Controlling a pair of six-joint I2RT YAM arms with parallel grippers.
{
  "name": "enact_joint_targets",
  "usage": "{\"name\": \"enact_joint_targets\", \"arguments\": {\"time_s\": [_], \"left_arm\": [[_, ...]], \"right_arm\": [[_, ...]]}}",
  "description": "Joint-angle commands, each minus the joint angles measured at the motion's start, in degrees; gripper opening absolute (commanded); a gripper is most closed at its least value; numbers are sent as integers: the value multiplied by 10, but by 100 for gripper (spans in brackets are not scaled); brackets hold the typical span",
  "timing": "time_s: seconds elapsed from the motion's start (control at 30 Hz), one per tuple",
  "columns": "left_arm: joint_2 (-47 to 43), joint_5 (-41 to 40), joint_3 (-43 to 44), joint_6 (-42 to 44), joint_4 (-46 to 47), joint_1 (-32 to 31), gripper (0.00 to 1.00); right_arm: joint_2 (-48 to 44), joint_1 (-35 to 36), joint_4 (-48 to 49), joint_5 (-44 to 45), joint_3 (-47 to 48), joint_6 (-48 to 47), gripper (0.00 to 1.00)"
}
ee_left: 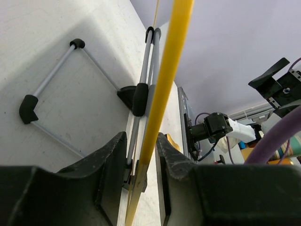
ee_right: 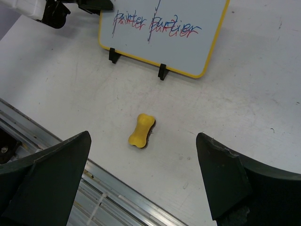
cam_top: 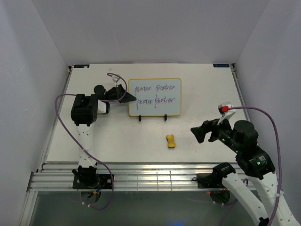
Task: Erase the whiteboard
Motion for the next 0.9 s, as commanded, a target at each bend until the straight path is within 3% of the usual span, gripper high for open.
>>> {"name": "enact_joint_targets", "arguments": {"time_s": [0.0,0.17,0.33,0.5,0.8,0.87], "left_arm": [[-15,10,19,-3,66,0,40],[-16,10,19,-7,72,0,30],[-14,12,9,-10,85,-1,28],[-12,11,1,-19,105,-2,0],[-73,-7,-35,-12,132,-1,0],[-103,-13,-47,-2,133,-1,0]], "right_arm": [[4,3,23,-5,3,1,98],[4,3,17,0,7,0,99],[4,2,15,2,8,-1,99],[3,3,13,8,8,-3,99],[4,3,16,22,1,-3,98],[4,3,22,28,-2,-2,93]]}}
